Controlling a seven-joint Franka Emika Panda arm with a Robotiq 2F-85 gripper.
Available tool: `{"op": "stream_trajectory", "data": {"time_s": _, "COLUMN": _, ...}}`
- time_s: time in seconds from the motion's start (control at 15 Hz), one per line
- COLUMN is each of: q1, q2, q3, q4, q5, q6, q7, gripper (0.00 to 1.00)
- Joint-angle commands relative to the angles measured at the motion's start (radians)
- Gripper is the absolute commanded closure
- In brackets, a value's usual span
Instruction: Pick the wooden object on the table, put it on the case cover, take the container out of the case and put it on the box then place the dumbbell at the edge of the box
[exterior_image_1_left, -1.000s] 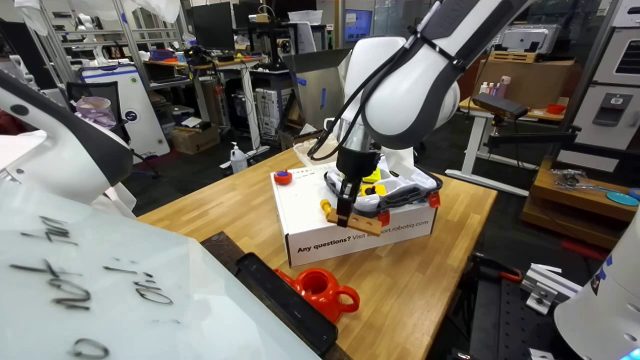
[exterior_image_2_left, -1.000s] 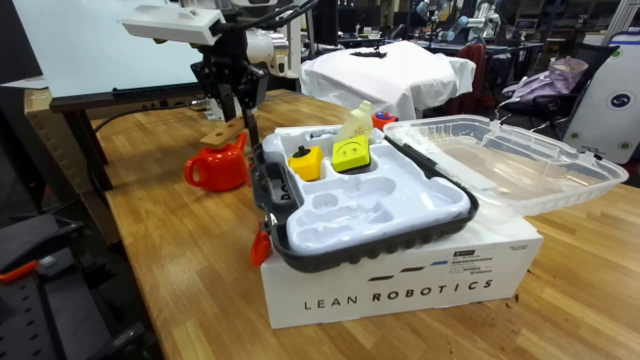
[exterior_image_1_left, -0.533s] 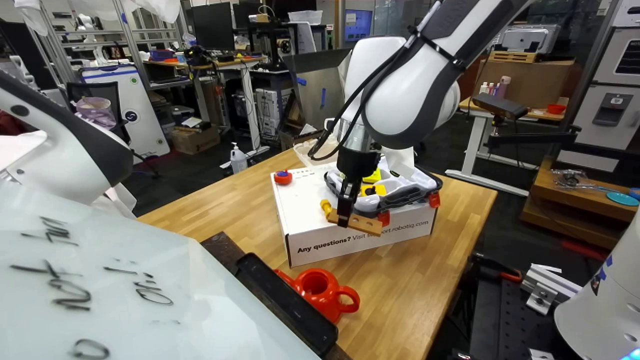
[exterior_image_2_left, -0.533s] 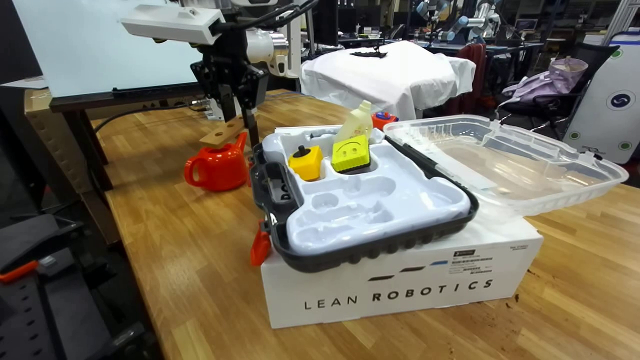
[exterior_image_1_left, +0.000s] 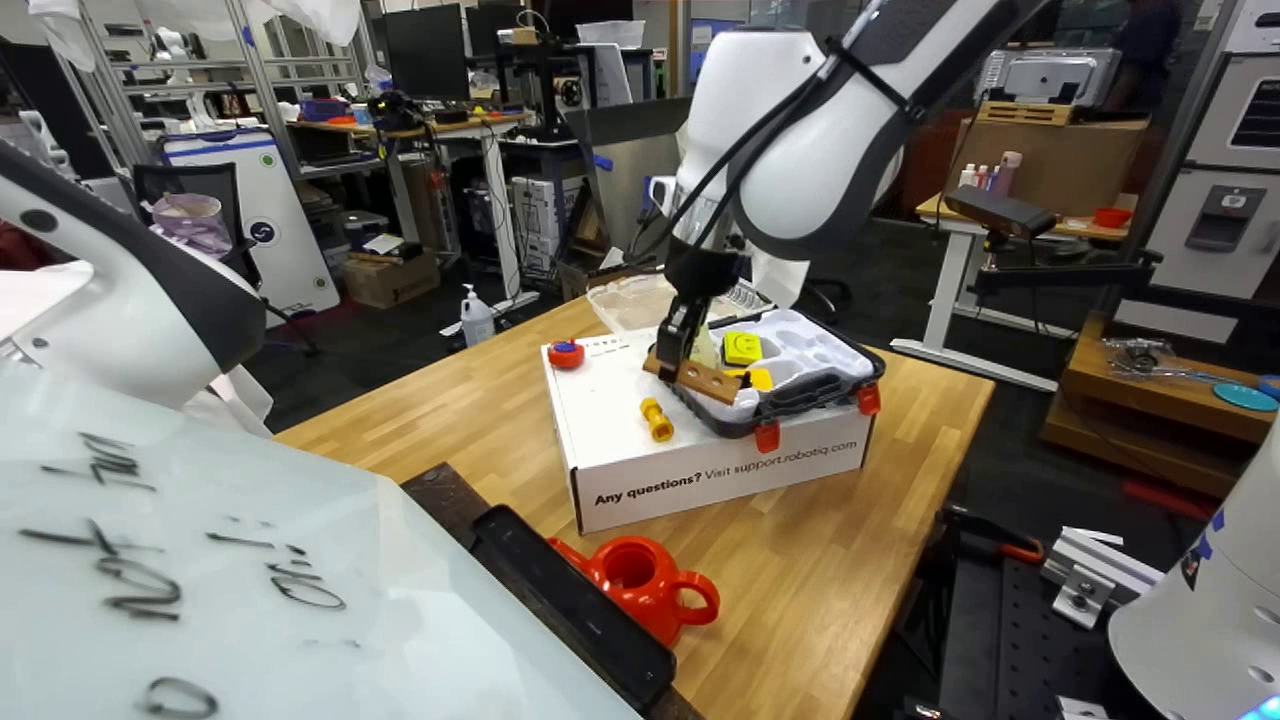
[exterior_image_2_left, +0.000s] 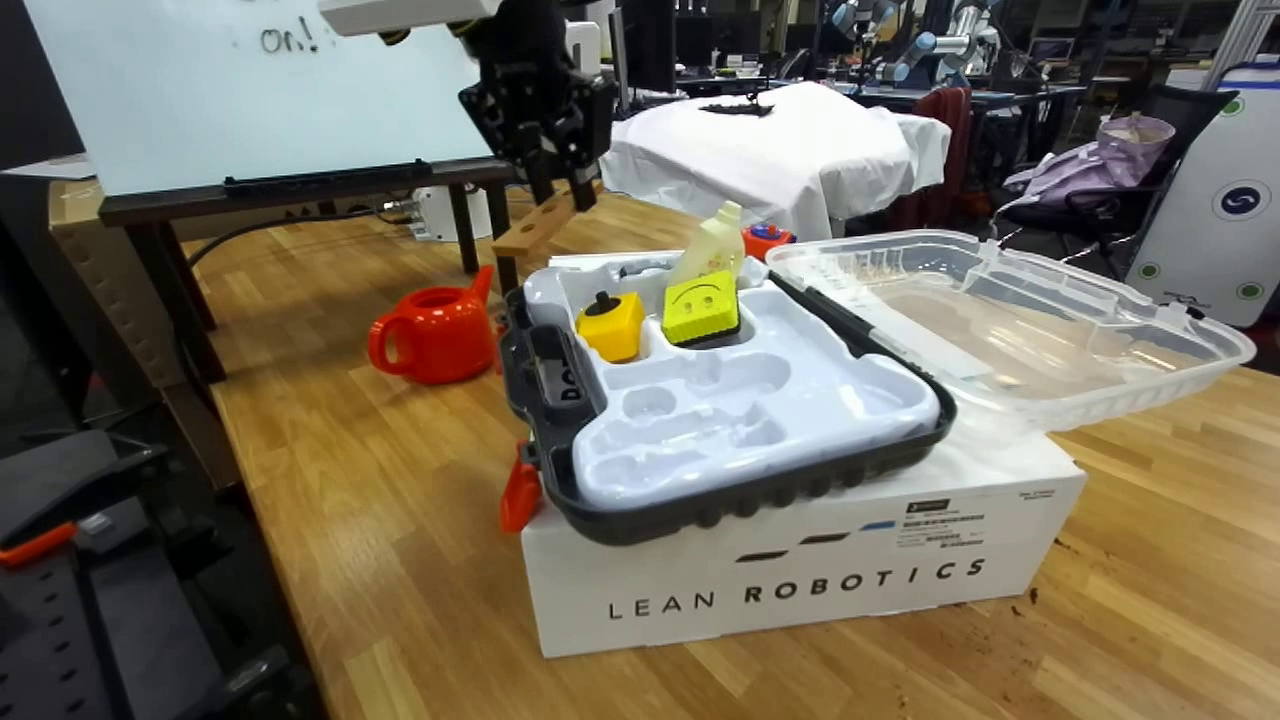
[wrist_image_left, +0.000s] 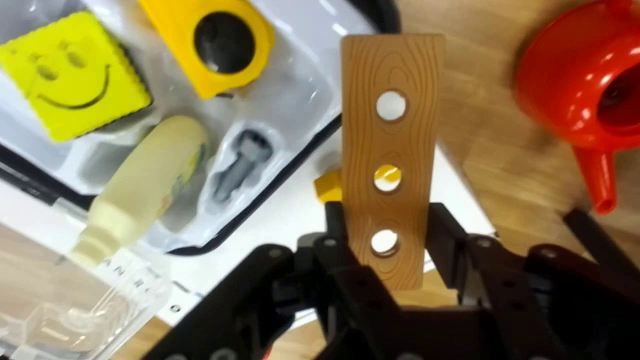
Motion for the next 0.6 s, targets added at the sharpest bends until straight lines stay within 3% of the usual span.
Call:
{"op": "stream_trajectory", "data": {"time_s": 0.0, "q1": -0.020, "q2": 0.005, "q3": -0.033, "q4": 0.064, "q5": -0.068, "q6": 0.040, "q7": 0.078, "gripper": 0.82}}
{"op": "stream_trajectory", "data": {"time_s": 0.33, "q1": -0.054, "q2": 0.030, "q3": -0.079, "q4": 0.158, "q5": -0.187, "q6": 0.060, "q7": 0.180, "gripper": 0.82}}
{"op": "stream_trajectory", "data": {"time_s": 0.53, "q1": -0.058, "q2": 0.040, "q3": -0.093, "q4": 0.184, "q5": -0.168, "q6": 0.049, "q7": 0.187, "gripper": 0.82}}
